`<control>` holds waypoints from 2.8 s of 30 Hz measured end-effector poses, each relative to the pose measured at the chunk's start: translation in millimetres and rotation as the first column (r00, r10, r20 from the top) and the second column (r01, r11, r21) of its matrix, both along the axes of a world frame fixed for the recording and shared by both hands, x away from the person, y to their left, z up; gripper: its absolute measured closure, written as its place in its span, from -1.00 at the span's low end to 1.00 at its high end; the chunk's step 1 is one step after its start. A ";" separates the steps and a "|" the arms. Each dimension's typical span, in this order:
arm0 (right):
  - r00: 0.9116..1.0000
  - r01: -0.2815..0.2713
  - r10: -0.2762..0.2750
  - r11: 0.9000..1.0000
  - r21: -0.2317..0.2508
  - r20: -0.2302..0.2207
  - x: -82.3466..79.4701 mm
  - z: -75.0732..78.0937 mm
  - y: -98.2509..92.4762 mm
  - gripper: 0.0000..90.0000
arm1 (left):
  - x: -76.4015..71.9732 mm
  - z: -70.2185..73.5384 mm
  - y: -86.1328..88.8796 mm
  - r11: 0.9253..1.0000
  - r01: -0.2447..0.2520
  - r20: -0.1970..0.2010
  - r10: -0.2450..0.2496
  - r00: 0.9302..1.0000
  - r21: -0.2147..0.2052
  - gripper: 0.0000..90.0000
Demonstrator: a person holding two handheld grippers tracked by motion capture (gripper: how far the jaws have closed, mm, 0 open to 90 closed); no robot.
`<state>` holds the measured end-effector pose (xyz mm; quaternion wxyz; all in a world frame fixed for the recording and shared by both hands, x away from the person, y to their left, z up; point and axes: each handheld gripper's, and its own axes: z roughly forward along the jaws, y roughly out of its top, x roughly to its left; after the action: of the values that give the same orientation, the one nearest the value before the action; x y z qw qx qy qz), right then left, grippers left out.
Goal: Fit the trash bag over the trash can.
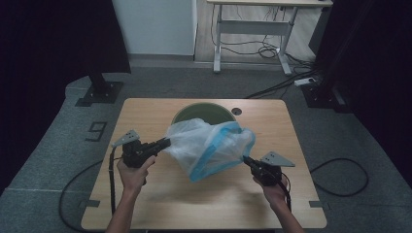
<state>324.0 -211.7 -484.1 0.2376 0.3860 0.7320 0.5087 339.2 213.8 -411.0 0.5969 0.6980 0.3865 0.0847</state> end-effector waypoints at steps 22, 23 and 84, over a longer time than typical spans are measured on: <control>0.999 0.035 -0.034 0.999 -0.018 0.016 -2.3 6.5 -3.4 0.98 | 13.4 37.2 -51.4 0.976 0.062 0.071 -0.078 0.994 0.211 -0.07; 0.999 0.037 -0.036 0.999 -0.017 0.016 -2.3 6.6 -3.9 0.98 | 14.3 36.8 -53.5 0.972 0.068 0.068 -0.086 0.994 0.223 0.01; 0.998 -0.068 0.067 0.997 -0.020 -0.016 -32.9 -10.9 -5.8 0.98 | 20.4 -5.5 24.7 0.997 -0.069 0.062 0.072 0.996 -0.046 1.00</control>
<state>291.0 -217.4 -494.9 0.2187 0.3624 0.7517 0.5058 359.5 238.5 -416.5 0.6207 0.6676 0.3936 0.1193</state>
